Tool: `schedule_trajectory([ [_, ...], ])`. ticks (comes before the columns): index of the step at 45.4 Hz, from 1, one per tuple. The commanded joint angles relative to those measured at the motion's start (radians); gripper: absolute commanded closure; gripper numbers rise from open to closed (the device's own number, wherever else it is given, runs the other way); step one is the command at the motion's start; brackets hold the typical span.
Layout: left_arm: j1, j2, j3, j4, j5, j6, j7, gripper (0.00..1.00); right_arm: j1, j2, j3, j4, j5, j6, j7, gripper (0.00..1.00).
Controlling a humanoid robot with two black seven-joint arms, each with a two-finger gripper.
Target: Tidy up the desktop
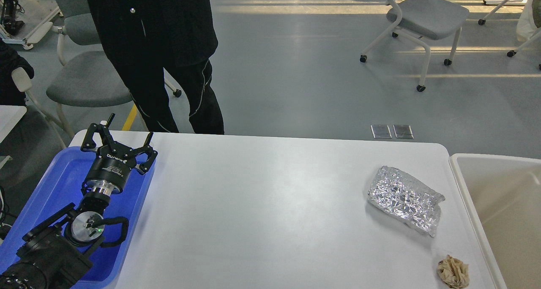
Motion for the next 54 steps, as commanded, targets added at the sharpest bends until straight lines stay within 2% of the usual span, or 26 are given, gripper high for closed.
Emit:
schedule_trajectory([
  [1,0.000,0.000,0.000,0.000,0.000,0.001,0.000,0.00,0.032,-0.019,0.116,0.006,0.028,0.242,0.008,0.00],
  [3,0.000,0.000,0.000,0.000,0.000,0.000,0.000,0.00,0.033,-0.018,0.157,0.004,0.028,0.295,0.008,0.00],
  [8,0.000,0.000,0.000,0.000,0.000,0.000,0.000,0.00,0.033,-0.015,0.192,0.049,0.028,0.322,0.008,0.00],
  [11,0.000,0.000,0.000,0.000,0.001,0.000,0.000,0.00,0.033,-0.030,0.202,0.140,0.030,0.341,0.008,0.00],
  [14,0.000,0.000,0.000,0.000,0.001,0.000,0.000,0.00,0.032,-0.087,0.203,0.310,0.026,0.344,0.008,0.00],
  [18,0.000,0.000,0.000,0.000,0.001,0.000,0.000,0.00,0.027,-0.212,0.215,0.619,0.025,0.316,0.008,0.00],
  [20,0.000,0.000,0.000,0.000,0.001,0.000,0.000,0.00,0.024,-0.255,0.252,0.711,0.025,0.268,0.009,0.00],
  [26,0.000,0.000,0.000,0.000,0.001,0.000,0.000,0.00,0.001,-0.263,0.438,0.787,-0.019,0.174,0.012,0.00],
  [32,0.000,0.000,0.000,0.000,0.001,0.000,0.000,0.00,-0.100,-0.263,0.637,0.882,-0.058,0.132,0.063,0.00],
  [41,0.000,0.000,0.000,0.000,0.001,0.000,0.000,0.00,-0.235,-0.153,0.909,1.017,-0.271,0.002,0.130,0.00],
  [46,0.000,0.000,0.000,0.000,0.001,0.000,0.000,0.00,-0.260,-0.050,0.982,1.027,-0.424,-0.087,0.161,0.00],
  [51,0.000,0.000,0.000,0.000,0.001,0.000,0.000,0.00,-0.272,0.040,1.051,1.040,-0.518,-0.191,0.216,0.00],
  [54,0.000,0.000,0.000,0.000,0.001,0.000,0.000,0.00,-0.273,0.069,1.058,1.072,-0.543,-0.266,0.224,0.00],
])
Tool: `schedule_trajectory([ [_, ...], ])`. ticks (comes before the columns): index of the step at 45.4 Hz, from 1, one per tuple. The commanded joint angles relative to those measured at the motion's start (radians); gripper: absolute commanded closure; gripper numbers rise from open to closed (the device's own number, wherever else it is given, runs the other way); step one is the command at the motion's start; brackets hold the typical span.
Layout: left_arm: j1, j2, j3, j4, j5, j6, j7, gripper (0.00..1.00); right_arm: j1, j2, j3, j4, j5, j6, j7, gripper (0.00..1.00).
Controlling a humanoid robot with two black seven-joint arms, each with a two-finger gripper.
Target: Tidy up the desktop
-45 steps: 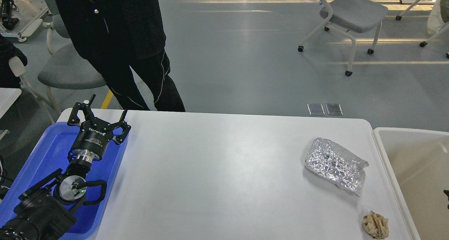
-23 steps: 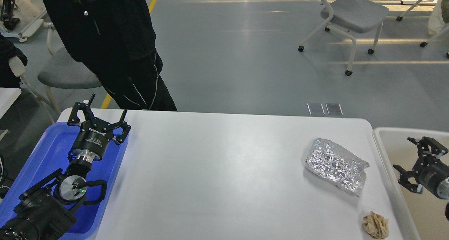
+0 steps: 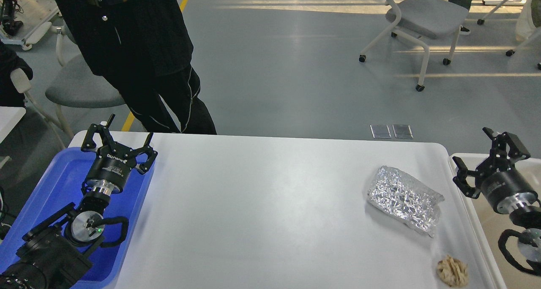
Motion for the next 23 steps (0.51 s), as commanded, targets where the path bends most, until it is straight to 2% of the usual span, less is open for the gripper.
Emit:
schedule_trajectory([
  [1,0.000,0.000,0.000,0.000,0.000,0.000,0.000,0.00,-0.052,0.151,0.157,0.104,-0.194,-0.234,0.073,0.00],
  [5,0.000,0.000,0.000,0.000,0.000,0.000,0.000,0.00,-0.052,0.162,0.123,0.124,-0.199,-0.280,0.071,0.00],
  [12,0.000,0.000,0.000,0.000,0.000,0.000,0.000,0.00,-0.039,0.161,0.031,0.124,-0.197,-0.282,0.071,0.00],
  [23,0.000,0.000,0.000,0.000,0.000,0.000,0.000,0.00,-0.048,0.181,0.038,0.113,-0.179,-0.280,0.070,0.00],
])
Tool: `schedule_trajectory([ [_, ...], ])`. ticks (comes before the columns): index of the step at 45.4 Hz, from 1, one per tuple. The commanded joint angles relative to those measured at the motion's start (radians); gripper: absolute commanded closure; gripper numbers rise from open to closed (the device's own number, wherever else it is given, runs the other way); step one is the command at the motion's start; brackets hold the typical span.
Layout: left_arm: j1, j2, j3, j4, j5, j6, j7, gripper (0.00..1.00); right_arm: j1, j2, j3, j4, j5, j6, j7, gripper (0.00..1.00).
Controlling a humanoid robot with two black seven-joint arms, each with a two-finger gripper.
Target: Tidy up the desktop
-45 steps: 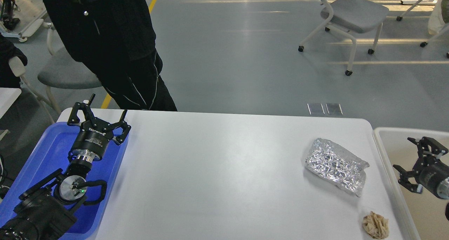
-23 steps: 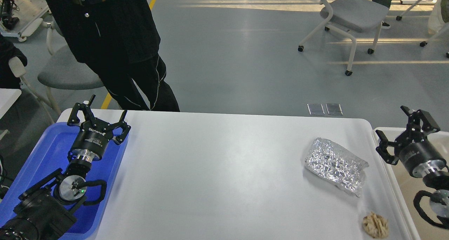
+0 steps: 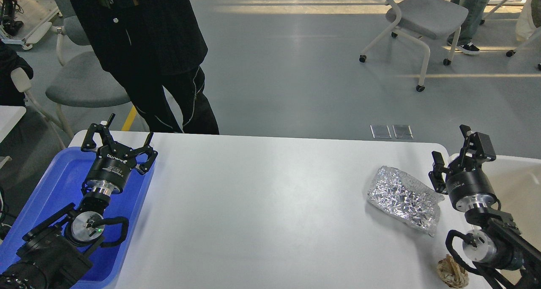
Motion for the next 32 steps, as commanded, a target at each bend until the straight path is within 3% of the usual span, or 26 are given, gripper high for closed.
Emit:
schedule_trajectory([
  [1,0.000,0.000,0.000,0.000,0.000,0.000,0.000,0.00,-0.009,0.031,0.000,0.006,-0.006,-0.027,0.005,0.00],
  [21,0.000,0.000,0.000,0.000,0.000,0.000,0.000,0.00,-0.003,0.040,0.005,-0.062,0.014,-0.006,0.005,0.00],
  [32,0.000,0.000,0.000,0.000,0.000,0.000,0.000,0.00,0.011,0.038,0.005,-0.080,0.129,0.114,0.007,0.00],
])
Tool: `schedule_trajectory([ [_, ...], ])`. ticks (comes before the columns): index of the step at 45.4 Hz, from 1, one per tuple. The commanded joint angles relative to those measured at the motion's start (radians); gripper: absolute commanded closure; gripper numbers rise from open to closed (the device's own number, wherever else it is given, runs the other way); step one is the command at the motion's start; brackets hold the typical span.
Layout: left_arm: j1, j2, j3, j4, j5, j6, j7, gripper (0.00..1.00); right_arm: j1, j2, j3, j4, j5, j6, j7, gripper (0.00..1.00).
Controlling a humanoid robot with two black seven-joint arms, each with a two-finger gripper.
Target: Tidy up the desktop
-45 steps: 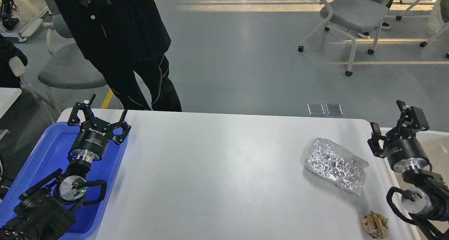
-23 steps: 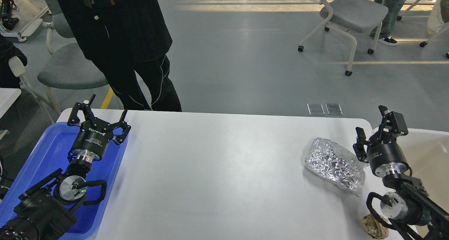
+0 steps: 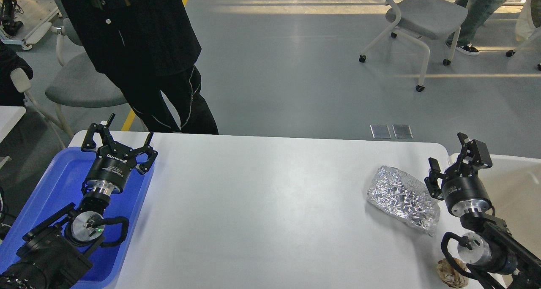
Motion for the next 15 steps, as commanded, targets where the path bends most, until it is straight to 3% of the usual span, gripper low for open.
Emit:
schedule_trajectory([
  [1,0.000,0.000,0.000,0.000,0.000,0.000,0.000,0.00,0.011,0.002,0.001,-0.025,0.067,0.079,0.003,0.00],
  [15,0.000,0.000,0.000,0.000,0.000,0.000,0.000,0.00,0.049,0.007,0.004,-0.091,0.071,0.109,0.005,0.00],
])
